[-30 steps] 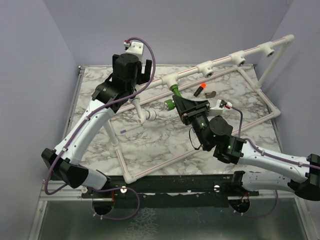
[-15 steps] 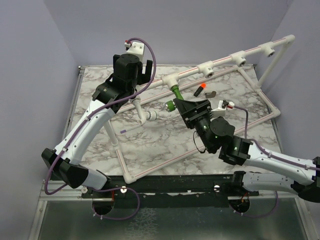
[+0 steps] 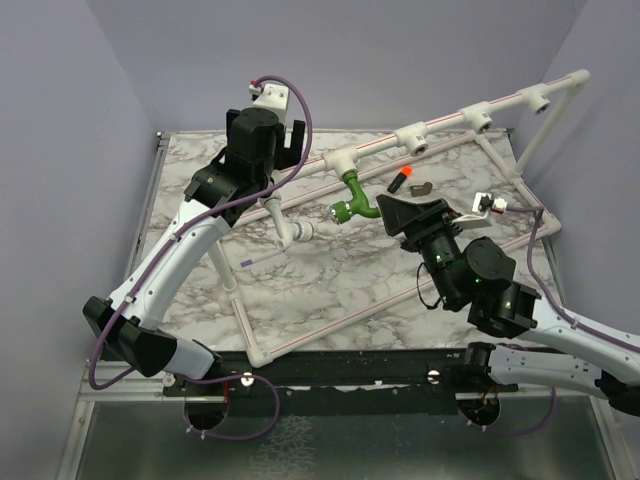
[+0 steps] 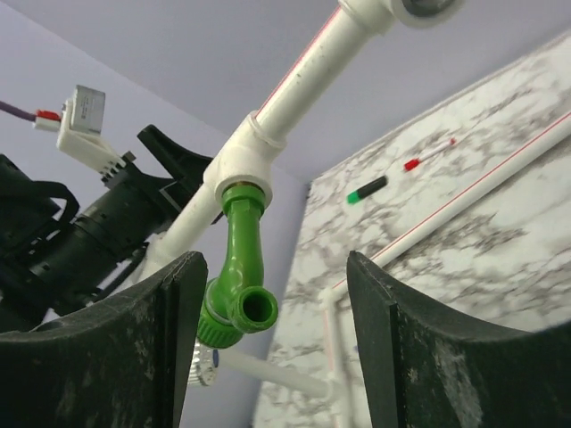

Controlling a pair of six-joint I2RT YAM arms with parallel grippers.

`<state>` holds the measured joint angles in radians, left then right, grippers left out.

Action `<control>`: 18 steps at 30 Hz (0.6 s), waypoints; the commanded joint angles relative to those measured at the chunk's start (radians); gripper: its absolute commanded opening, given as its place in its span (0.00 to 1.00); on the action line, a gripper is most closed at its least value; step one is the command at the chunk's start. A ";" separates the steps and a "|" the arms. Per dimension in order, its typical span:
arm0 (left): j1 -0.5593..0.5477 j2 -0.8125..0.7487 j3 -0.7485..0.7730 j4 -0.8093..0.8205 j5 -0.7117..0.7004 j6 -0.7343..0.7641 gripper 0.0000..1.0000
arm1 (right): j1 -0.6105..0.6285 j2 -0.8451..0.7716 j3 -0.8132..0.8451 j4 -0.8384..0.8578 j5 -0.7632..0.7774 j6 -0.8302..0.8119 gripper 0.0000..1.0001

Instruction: Install the water faucets

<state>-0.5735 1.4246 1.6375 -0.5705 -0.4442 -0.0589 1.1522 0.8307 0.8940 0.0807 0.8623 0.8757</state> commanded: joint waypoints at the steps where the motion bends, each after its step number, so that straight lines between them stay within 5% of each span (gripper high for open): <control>1: -0.020 -0.009 -0.004 -0.032 0.019 0.008 0.94 | 0.006 0.001 0.063 -0.015 0.000 -0.408 0.68; 10: -0.022 -0.013 -0.006 -0.032 0.015 0.011 0.94 | 0.006 -0.008 0.156 -0.079 -0.212 -1.007 0.71; 18: -0.023 -0.016 -0.008 -0.032 0.015 0.014 0.93 | 0.006 0.027 0.349 -0.466 -0.544 -1.373 0.74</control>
<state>-0.5762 1.4246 1.6375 -0.5705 -0.4450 -0.0582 1.1522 0.8345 1.1408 -0.1390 0.5415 -0.2317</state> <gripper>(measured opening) 0.934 0.733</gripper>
